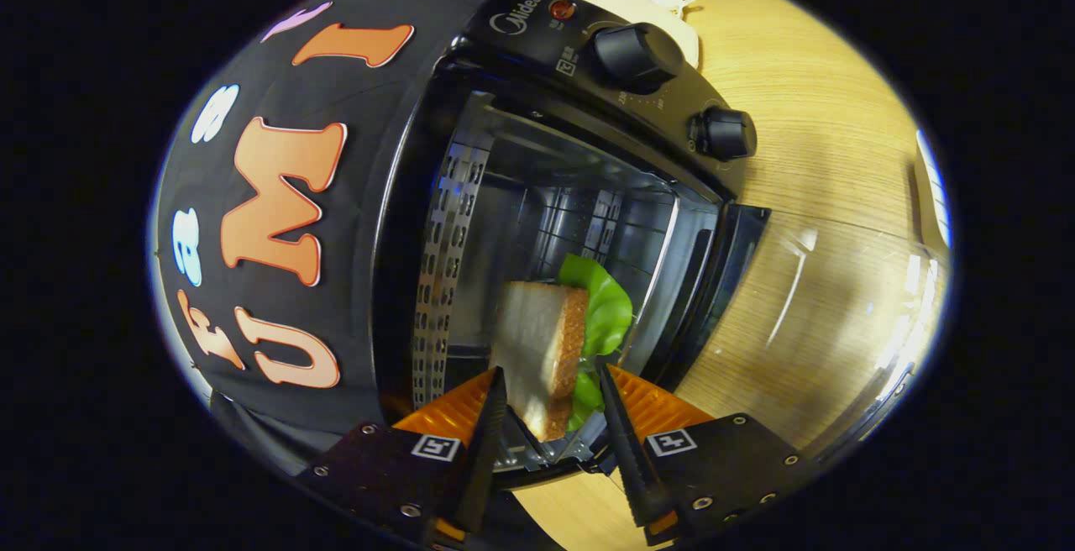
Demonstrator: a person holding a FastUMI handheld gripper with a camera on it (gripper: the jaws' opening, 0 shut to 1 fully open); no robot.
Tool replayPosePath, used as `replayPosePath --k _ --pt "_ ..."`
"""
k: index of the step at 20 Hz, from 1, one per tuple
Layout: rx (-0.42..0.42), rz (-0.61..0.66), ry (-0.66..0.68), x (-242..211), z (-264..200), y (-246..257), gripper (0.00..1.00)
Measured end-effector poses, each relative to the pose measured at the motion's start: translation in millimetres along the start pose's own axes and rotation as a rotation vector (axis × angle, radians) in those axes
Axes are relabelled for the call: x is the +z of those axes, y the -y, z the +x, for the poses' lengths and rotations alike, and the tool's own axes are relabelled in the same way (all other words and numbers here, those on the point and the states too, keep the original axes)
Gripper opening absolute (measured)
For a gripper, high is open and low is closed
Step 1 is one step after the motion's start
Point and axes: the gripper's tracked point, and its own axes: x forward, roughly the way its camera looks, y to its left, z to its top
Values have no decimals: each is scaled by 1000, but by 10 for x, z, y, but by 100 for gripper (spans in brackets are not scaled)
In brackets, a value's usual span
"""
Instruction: Open the toaster oven, put the food inside, and close the toaster oven door.
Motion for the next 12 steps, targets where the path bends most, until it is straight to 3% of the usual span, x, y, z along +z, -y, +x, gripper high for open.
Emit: replayPosePath --k 2,6,8,12 --pt "-13 -12 -7 -10 -46 36 81" --pt "-25 -8 -26 -55 -138 68 97" --pt "-6 22 -25 -58 -201 18 97" --pt "-15 -49 -34 -80 -337 85 98"
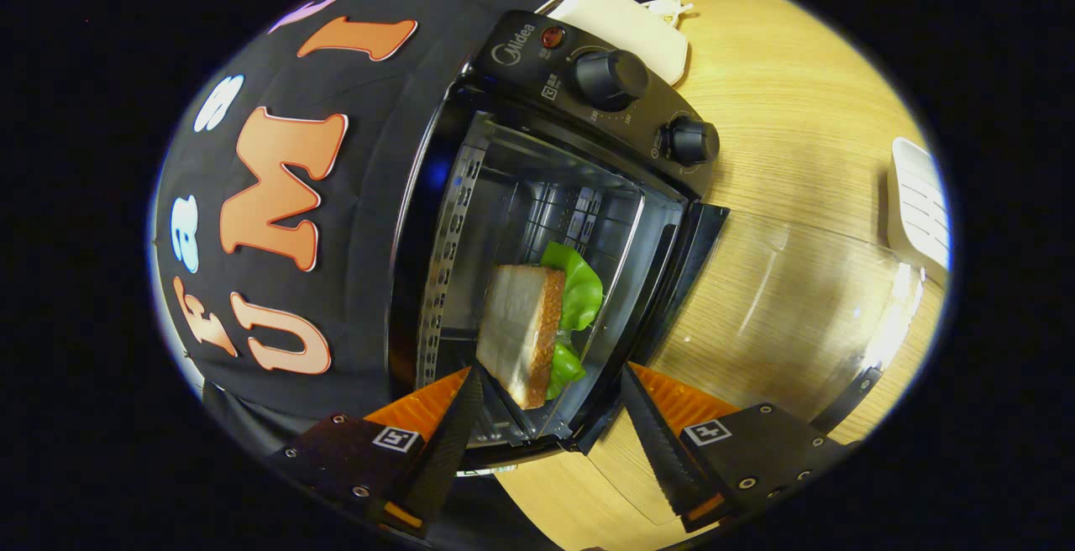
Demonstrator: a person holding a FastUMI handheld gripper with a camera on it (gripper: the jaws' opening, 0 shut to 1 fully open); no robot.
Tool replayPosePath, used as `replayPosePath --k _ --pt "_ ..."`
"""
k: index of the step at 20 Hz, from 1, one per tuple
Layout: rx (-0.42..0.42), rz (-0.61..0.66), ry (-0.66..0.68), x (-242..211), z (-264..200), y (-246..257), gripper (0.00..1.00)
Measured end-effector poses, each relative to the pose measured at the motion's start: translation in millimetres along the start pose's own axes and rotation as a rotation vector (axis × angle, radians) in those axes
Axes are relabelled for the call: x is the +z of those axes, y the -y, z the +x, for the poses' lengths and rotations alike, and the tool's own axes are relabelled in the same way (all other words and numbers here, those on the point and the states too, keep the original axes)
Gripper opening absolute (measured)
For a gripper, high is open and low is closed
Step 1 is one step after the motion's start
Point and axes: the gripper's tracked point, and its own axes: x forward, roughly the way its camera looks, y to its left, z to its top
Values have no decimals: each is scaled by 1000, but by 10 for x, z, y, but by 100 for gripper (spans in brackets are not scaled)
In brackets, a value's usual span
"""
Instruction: Open the toaster oven, put the food inside, and close the toaster oven door.
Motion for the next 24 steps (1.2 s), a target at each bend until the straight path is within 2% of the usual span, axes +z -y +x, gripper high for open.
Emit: replayPosePath --k 6,9,12,15,18,22,24 --pt "-4 -157 -40 -44 -363 125 98" --pt "56 -242 -75 -138 -623 2 98" --pt "86 -454 -81 -201 -877 -60 98" --pt "58 -669 -85 -249 -1066 14 98" --pt "31 -832 -100 -349 -1220 101 98" --pt "-53 -1069 -122 -433 -1362 414 98" --pt "-87 -1145 -142 -506 -1424 587 99"
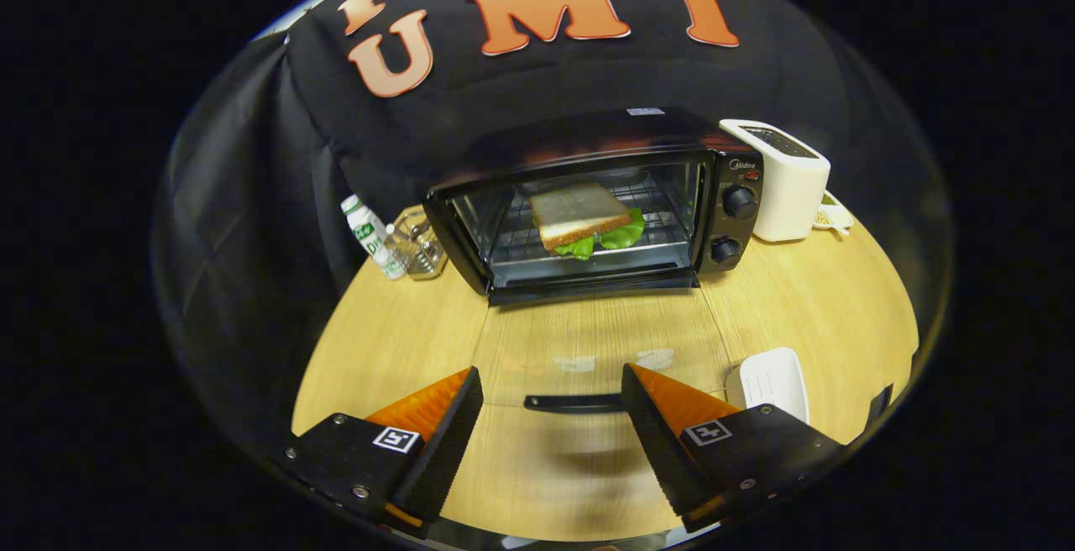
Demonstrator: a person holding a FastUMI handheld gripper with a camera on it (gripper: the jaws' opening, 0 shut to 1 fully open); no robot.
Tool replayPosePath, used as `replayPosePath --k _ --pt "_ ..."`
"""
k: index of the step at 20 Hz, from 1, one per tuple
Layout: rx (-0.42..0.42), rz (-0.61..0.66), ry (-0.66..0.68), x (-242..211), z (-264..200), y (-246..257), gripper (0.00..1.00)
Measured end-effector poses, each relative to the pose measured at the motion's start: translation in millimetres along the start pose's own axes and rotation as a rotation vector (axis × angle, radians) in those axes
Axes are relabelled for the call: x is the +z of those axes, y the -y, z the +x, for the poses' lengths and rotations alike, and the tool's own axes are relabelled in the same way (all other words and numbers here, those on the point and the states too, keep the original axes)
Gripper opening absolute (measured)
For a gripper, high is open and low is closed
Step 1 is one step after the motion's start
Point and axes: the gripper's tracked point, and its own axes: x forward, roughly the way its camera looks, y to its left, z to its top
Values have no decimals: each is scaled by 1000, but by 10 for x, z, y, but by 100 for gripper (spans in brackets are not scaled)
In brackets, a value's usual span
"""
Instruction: Open the toaster oven, put the food inside, and close the toaster oven door.
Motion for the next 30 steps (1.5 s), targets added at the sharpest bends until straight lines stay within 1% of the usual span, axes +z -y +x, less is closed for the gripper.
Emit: replayPosePath --k 2,6,11,13,15,17,26,30 --pt "-11 -38 -37 -185 -11 5 99" --pt "-40 -60 -120 -530 -14 45 99" --pt "-73 -104 -195 -860 122 95 99" --pt "-65 -72 -219 -961 203 72 99" --pt "-83 -54 -228 -993 285 105 99" --pt "-109 -68 -231 -983 355 173 99" --pt "-154 -58 -201 -843 670 281 99" --pt "-175 -46 -210 -866 693 333 100"
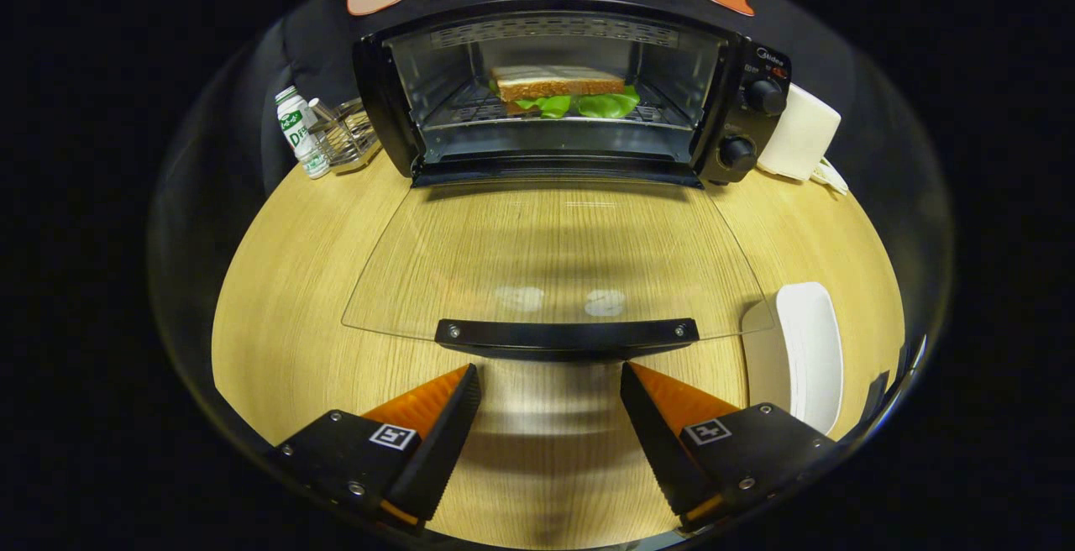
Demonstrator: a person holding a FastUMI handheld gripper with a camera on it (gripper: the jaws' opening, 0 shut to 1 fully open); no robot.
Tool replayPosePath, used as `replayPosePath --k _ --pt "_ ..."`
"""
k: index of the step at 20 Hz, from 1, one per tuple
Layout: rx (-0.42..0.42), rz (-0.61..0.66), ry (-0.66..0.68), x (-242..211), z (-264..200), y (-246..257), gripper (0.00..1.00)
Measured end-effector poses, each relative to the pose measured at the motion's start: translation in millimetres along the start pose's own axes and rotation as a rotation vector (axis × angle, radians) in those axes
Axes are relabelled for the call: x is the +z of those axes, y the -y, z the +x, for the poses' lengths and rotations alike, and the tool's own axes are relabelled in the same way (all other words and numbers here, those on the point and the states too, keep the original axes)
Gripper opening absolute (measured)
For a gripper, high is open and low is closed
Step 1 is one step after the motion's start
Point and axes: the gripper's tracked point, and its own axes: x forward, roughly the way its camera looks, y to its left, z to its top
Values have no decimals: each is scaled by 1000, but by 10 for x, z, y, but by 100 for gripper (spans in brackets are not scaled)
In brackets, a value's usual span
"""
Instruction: Open the toaster oven, put the food inside, and close the toaster oven door.
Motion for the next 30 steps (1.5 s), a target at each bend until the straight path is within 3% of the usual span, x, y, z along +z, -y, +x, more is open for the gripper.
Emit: replayPosePath --k 10,30 --pt "-12 31 67 196 -208 77 100" --pt "-10 11 290 1460 -771 140 100"
